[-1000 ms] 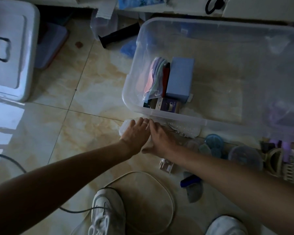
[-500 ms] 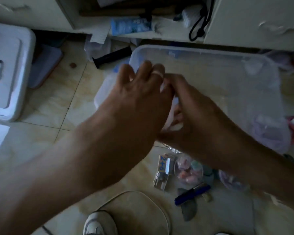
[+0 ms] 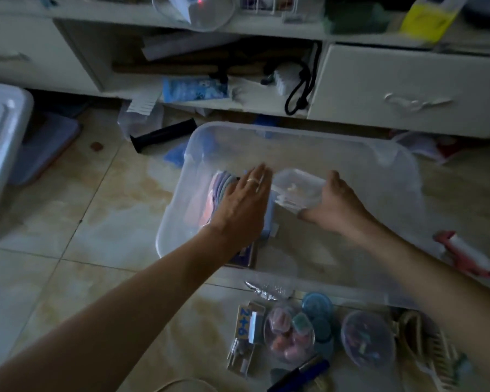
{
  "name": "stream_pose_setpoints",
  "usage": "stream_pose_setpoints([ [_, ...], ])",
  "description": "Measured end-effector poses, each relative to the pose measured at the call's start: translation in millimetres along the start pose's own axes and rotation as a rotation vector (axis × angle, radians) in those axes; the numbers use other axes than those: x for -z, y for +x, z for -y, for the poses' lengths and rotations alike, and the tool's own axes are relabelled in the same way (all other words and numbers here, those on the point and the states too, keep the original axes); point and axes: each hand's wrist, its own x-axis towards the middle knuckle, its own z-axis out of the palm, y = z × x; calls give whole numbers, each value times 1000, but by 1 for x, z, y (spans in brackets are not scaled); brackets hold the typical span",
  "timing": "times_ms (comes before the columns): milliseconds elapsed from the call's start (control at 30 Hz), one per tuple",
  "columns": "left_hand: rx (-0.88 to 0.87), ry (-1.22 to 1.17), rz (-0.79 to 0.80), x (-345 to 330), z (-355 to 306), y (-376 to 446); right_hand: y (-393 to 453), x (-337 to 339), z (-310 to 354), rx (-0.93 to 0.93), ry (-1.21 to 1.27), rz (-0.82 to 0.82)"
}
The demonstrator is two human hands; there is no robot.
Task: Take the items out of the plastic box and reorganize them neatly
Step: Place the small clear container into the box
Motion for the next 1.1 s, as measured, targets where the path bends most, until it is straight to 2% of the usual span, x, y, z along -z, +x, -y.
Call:
stream_pose_setpoints([
  [67,96,4,144,-22,15,3,16,-5,-16,-199,2,78],
  [133,63,10,299,-33,22,-2,29,-15,-26,-315,41,122],
  [233,-1,74,349,-51,29,-8,40,-34,-27,-384,137,116],
  [400,0,104,363,-58,32,-6,79,-100,-47,-229,399,262],
  [500,2,123,370,-61,33,-4,54,-81,-23,-250,444,259],
  [700,6,137,349,-62,30,-4,49,-83,-40,-389,57,209],
  [867,-2,169,401,-55,27,-8,52,-94,-35,-331,16,333],
  [1100,7,181,456,-44,19,-10,28,-89,-16,-296,85,252],
])
